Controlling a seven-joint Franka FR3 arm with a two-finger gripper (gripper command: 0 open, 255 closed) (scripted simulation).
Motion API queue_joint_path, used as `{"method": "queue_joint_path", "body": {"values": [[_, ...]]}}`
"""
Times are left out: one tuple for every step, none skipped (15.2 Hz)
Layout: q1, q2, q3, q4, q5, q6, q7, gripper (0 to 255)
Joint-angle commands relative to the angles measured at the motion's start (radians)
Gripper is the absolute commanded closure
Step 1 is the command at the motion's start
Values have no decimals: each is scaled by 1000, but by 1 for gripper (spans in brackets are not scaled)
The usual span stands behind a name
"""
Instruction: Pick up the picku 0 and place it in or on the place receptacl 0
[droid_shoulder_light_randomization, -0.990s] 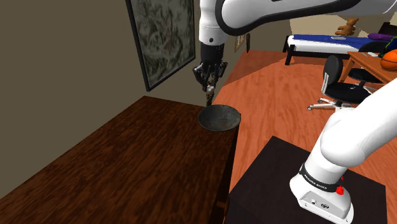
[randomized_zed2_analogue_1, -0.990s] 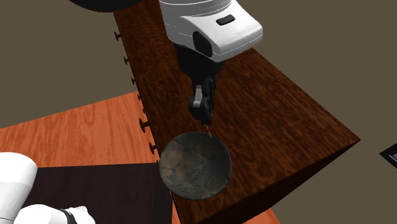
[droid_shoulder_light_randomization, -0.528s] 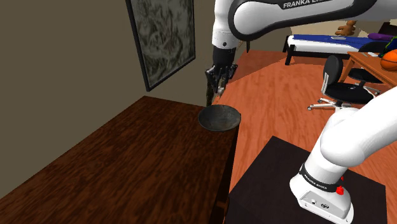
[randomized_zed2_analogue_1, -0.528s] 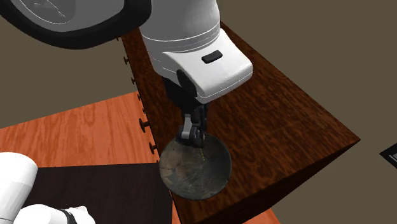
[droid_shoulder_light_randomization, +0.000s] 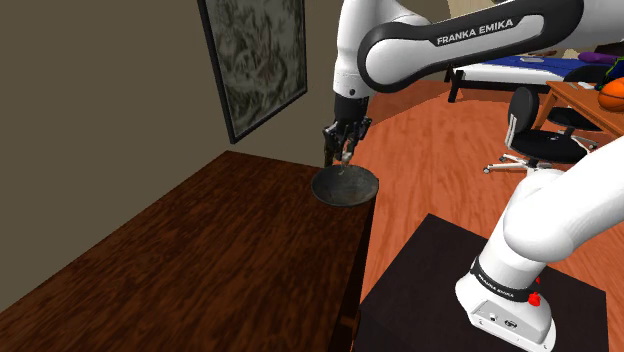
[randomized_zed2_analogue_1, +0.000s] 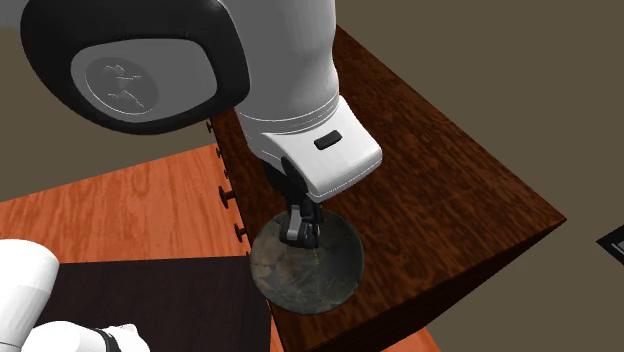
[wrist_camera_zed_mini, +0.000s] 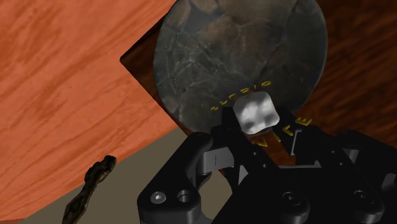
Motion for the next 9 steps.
{"method": "queue_joint_path", "body": {"values": [[0,5,3,-22,0,28,2,255],[1,7,4,-34,1,42,3,255],[1,9,6,-46,1,55,3,255],[1,11,7,-56,2,68,4,255],[1,11,7,-57,2,68,4,255],[1,11,7,-57,2,68,4,255],[1,11,7,-57,2,68,4,255],[1,11,7,-57,2,68,4,255],[1,11,7,-57,2,68,4,255]]}}
